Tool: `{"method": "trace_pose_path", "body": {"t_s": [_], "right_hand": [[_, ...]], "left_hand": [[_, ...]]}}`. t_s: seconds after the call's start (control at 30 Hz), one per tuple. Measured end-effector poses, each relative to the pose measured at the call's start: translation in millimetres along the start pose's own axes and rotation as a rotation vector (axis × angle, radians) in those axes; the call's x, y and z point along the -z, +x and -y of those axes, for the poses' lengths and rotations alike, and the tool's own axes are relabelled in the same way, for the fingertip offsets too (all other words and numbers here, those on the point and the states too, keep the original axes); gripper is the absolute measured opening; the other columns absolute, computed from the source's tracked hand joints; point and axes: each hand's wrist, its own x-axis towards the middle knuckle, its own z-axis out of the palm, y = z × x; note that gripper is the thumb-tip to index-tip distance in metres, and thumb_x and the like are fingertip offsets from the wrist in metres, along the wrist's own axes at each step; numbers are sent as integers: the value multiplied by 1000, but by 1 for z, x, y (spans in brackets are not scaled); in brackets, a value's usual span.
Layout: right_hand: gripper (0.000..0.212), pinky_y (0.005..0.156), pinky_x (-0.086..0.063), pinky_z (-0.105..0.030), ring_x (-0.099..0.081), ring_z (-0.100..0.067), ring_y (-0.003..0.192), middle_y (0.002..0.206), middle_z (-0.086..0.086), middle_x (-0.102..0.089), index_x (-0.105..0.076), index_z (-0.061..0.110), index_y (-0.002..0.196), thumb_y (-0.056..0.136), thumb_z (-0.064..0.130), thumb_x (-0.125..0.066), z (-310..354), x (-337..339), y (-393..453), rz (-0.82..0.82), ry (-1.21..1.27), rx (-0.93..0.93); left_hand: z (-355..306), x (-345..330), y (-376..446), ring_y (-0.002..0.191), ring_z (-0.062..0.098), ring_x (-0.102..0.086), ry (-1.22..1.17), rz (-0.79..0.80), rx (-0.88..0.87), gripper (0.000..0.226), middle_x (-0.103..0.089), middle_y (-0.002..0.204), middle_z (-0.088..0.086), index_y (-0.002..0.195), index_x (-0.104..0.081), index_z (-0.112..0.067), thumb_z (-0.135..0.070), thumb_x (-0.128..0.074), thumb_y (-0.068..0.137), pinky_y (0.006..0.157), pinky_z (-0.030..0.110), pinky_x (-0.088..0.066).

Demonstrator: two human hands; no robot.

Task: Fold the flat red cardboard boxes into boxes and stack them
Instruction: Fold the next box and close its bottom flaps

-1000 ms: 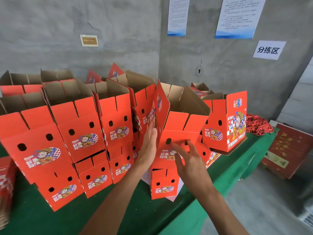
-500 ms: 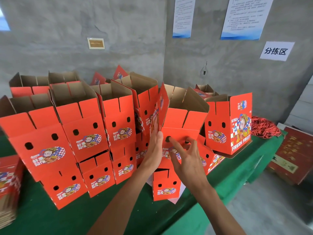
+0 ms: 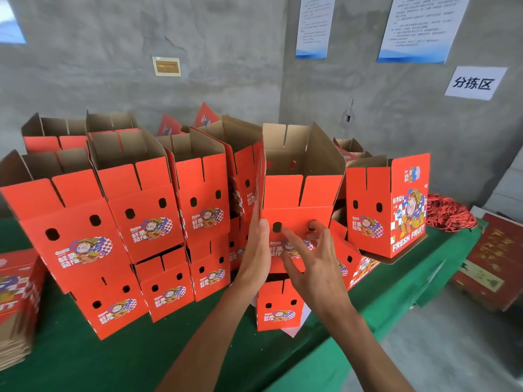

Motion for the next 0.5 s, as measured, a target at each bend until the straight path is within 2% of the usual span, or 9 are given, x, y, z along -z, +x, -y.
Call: {"method": "trace_pose_path", "body": {"t_s": [0.07,0.2,0.3,0.4,0.5], "right_hand": [[51,87,-57,-40,-49,-31,125,144,-14,-38,-56,35,144,96,27,-71,-3,-4,-2,18,-9,3],[49,87,-56,-40,-51,-29,118,143,-14,-41,-59,32,141,95,26,-72,-8,-10,-7,27,-8,-10],[46,87,-55,-38,-53,-30,120,144,-15,-43,-61,28,139,94,22,-72,-9,-11,-8,7,22,-3],[43,86,-57,-37,-55,-29,121,144,-14,-44,-63,25,136,95,19,-71,-10,-12,-11,-2,18,-6],[40,82,-57,-34,-56,-26,119,145,-12,-43,-64,25,136,97,19,-68,-11,-13,-15,-17,-1,1]], "left_hand": [[4,0,-2,154,0,-19,16,-14,2,63,-24,165,-26,159,-16,-52,-75,-24,101,126,49,-19],[15,-1,-9,152,7,-29,1,-22,26,76,-30,165,-14,162,-18,-43,-79,-29,96,125,53,-26],[14,-2,-9,152,5,-29,39,-65,26,75,-29,165,-14,161,-18,-44,-78,-31,96,125,50,-28],[18,0,-9,152,3,-27,77,-98,8,67,-29,165,-15,161,-18,-43,-69,-34,101,125,48,-28],[20,4,-7,152,-3,-23,100,-107,-39,60,-26,164,-26,159,-20,-51,-65,-39,103,123,41,-27]]}}
